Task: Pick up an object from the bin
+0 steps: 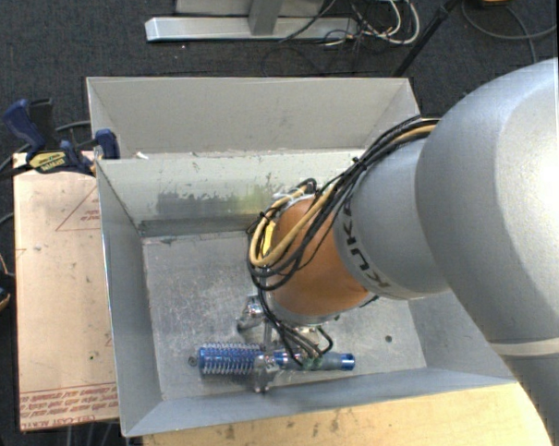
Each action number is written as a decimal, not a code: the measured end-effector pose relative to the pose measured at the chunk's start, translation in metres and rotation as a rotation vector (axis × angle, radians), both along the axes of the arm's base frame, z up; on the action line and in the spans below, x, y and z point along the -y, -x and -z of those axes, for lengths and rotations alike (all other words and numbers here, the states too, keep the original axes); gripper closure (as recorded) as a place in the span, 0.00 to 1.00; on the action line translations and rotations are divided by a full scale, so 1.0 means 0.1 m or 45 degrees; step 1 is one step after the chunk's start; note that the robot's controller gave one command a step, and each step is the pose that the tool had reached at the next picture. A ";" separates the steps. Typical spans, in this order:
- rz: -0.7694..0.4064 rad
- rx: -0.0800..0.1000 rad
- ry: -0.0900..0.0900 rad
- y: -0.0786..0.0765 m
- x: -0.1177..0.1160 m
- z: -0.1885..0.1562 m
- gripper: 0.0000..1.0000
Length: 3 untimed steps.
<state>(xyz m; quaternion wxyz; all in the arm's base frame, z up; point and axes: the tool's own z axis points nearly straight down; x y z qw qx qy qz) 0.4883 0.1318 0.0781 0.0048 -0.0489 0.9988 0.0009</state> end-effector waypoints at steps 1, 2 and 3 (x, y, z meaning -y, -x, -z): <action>-0.001 0.000 -0.001 0.00 -0.01 -0.01 1.00; -0.002 -0.008 0.001 -0.01 -0.01 -0.40 1.00; -0.004 -0.007 0.001 -0.01 -0.02 -0.81 1.00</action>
Offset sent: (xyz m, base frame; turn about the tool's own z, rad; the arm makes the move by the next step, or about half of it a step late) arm 0.0000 0.0000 0.0000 0.0000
